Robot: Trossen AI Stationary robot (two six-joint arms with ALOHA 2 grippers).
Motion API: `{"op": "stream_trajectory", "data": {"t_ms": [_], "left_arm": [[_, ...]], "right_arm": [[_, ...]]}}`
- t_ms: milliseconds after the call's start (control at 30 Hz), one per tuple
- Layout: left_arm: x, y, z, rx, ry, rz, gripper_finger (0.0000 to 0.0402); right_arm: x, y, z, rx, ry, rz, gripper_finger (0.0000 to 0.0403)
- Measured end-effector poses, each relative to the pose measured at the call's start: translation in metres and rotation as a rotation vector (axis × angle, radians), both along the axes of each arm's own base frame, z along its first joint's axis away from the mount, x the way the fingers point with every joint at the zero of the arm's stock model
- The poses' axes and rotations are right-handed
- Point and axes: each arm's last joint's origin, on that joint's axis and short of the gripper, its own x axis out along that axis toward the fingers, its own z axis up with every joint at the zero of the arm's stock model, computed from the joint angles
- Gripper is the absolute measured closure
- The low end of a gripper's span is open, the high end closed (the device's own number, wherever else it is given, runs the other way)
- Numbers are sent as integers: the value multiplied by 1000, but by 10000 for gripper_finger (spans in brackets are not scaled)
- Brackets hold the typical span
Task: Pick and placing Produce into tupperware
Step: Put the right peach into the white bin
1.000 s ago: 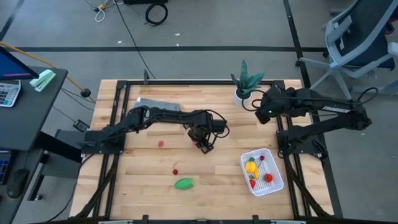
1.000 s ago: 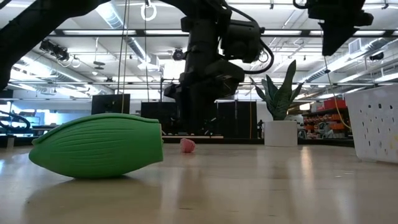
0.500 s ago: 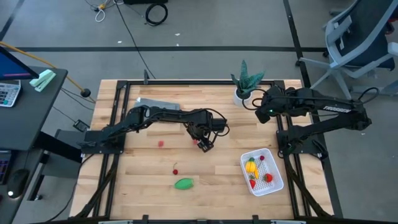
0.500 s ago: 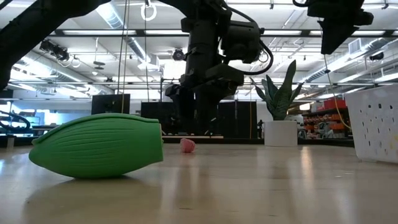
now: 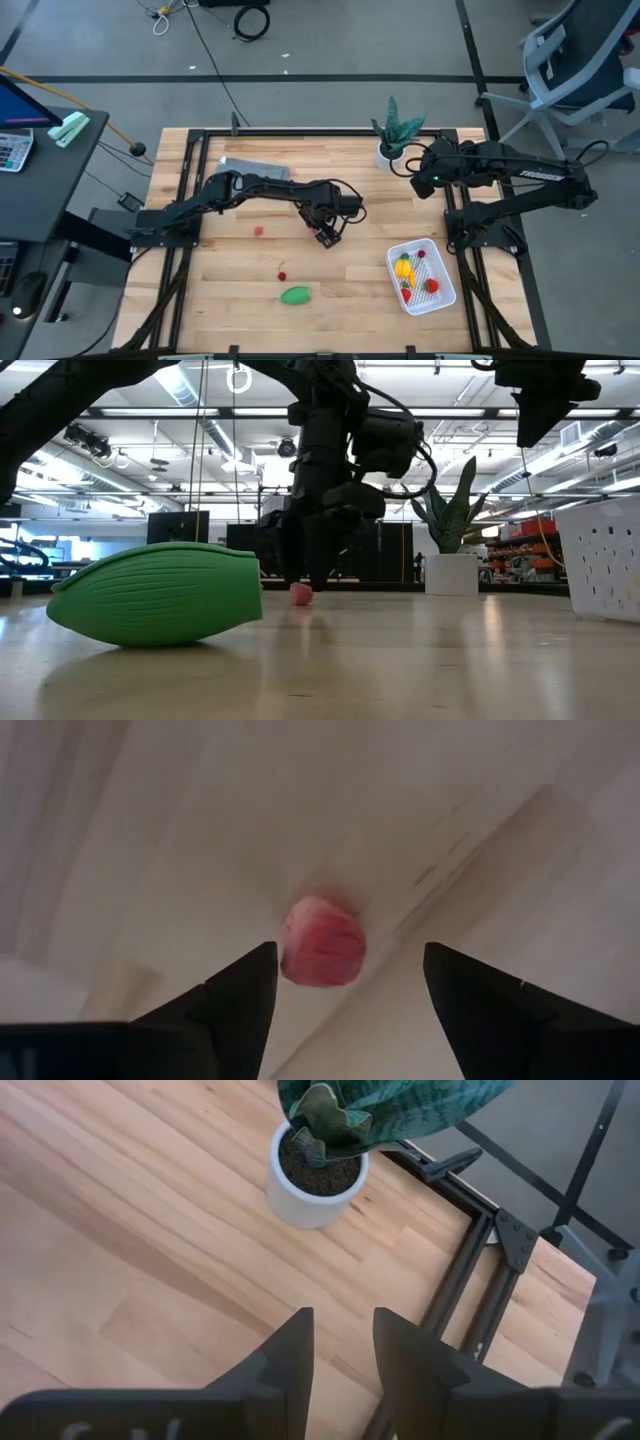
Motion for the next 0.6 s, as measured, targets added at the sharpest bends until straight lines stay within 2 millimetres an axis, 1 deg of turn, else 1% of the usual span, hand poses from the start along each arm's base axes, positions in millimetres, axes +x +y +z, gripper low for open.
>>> {"op": "stream_trajectory", "data": {"t_ms": [100,467,600], "left_arm": [[5,-1,0,-1,-47,0,145],[5,0,0,4,-49,7,151],[5,-5,0,4,-47,-3,158]], "right_arm": [[0,0,0,0,0,0,288],[0,0,0,0,0,1,289],[0,0,0,0,0,1,289]]}}
